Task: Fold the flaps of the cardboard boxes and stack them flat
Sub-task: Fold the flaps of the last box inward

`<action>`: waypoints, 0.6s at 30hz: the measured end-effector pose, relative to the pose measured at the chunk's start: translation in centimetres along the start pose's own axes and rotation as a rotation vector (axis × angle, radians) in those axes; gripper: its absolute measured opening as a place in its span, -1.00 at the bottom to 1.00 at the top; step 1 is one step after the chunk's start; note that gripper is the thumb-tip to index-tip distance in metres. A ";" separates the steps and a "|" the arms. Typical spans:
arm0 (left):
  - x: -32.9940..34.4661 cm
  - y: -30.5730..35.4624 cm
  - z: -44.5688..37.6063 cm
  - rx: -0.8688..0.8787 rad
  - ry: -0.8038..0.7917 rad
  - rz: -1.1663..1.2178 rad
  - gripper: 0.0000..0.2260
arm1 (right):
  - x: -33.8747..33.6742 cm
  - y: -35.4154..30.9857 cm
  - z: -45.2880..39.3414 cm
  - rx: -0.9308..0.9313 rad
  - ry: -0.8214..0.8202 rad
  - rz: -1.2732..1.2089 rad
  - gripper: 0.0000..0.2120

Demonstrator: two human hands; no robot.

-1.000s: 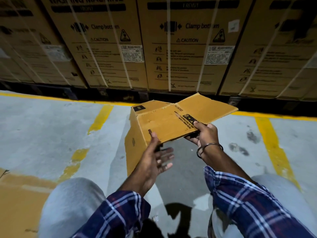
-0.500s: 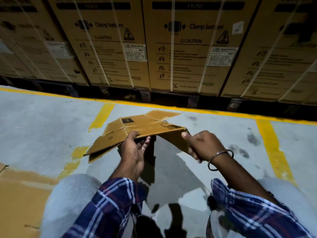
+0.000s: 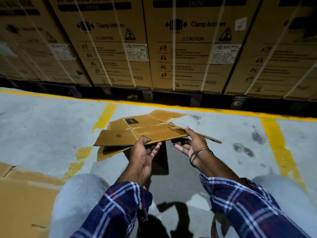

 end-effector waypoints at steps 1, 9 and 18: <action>0.0 -0.1 0.0 -0.005 0.006 0.005 -0.94 | -0.1 -0.2 -0.5 -0.011 0.027 -0.027 -0.64; -0.2 0.4 0.1 -0.017 -0.027 0.066 -0.72 | 1.6 -3.3 -0.8 -0.160 0.079 0.008 -0.78; -2.1 6.7 -1.1 0.103 0.078 0.343 -0.59 | 4.8 -3.0 0.5 -0.226 -0.083 -0.046 -0.77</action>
Point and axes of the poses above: each hand's wrist, its own z-axis away from the middle knuckle, its own x-axis out of the palm, y = z × x, the point moved 6 cm from there along -z, towards the middle knuckle, and after that the axes turned 9 degrees about z, right-handed, at the moved point
